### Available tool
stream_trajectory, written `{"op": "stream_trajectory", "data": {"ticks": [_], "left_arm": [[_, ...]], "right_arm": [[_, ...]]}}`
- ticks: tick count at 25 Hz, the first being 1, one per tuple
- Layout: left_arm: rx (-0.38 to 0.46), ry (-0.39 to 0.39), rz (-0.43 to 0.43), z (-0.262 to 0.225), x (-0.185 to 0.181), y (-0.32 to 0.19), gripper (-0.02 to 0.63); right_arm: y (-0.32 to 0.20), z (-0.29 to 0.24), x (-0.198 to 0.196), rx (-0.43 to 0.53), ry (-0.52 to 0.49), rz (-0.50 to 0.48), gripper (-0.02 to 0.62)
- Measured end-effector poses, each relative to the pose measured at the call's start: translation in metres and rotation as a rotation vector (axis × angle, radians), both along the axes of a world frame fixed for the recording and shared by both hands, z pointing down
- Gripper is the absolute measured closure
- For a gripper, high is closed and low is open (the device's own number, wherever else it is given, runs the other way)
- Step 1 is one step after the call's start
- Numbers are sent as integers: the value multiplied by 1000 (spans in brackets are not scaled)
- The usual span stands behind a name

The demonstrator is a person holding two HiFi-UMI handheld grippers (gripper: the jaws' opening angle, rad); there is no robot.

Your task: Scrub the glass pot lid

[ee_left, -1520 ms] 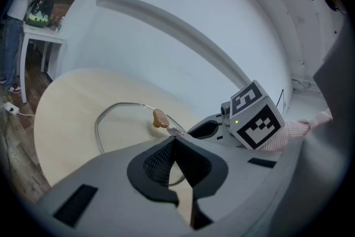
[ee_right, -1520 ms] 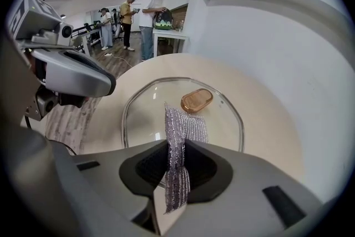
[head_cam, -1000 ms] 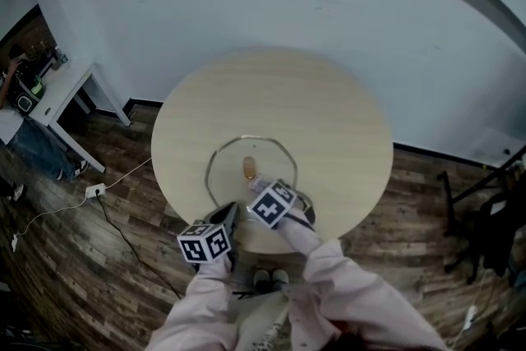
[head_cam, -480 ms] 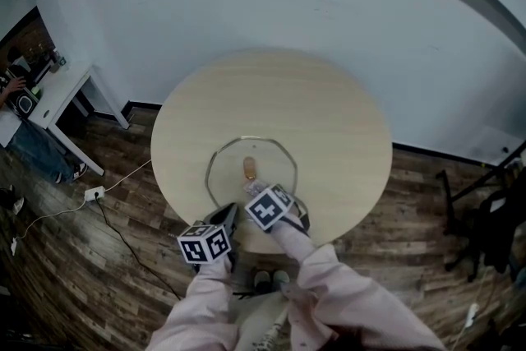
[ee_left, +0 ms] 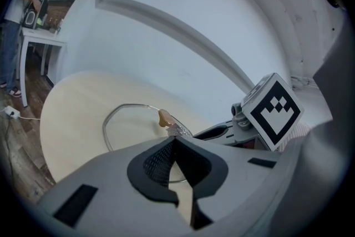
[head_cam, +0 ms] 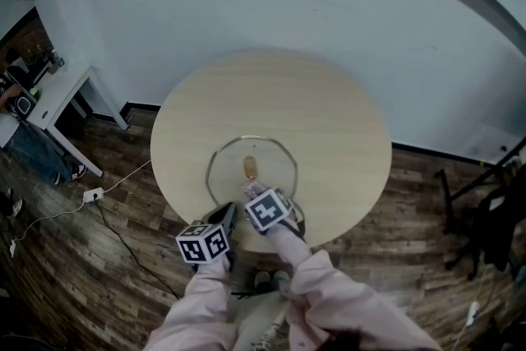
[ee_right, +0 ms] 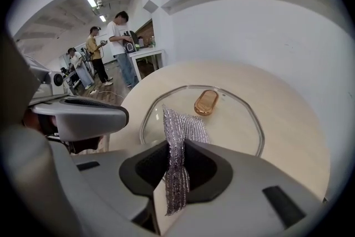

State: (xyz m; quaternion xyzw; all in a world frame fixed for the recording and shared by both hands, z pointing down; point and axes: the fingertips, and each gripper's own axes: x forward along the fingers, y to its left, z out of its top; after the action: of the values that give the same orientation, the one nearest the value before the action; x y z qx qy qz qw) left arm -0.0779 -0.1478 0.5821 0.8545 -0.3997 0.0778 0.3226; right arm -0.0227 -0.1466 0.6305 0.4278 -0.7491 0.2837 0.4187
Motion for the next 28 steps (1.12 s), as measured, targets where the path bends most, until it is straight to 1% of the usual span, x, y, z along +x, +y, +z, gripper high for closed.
{"op": "stream_trajectory", "data": {"ticks": [2,7,10,11,15,19,22,26,28], "left_arm": [[2,-3,1,0,-2,0,612],[8,-12,11,0,-6,-1,612],[11,-12,8,-1,-6,0,612],[11,-13,8,-1,-6,0,612],[16,-19,8,0,-6,0,612],[45,-13,-1,-10,-9,-4,612],[53,-18,-4,-13,-12,-5,612],[54,-28,-11,-13,-12,-5,612],[58,-31,-15,-14,-12,-5,612]], "right_arm": [[3,0,0,-13,-9,16,514],[-1,-3,-8,17,-47,36,514],[-6,-11,-21,58,-134,28,514],[-6,-12,-22,62,-149,28,514],[-8,-15,-18,79,-166,52,514],[-13,-21,-17,103,-200,68,514],[-21,-17,-6,117,-186,93,514],[-20,-19,-4,102,-237,104,514],[-19,-23,-5,98,-282,101,514]]}}
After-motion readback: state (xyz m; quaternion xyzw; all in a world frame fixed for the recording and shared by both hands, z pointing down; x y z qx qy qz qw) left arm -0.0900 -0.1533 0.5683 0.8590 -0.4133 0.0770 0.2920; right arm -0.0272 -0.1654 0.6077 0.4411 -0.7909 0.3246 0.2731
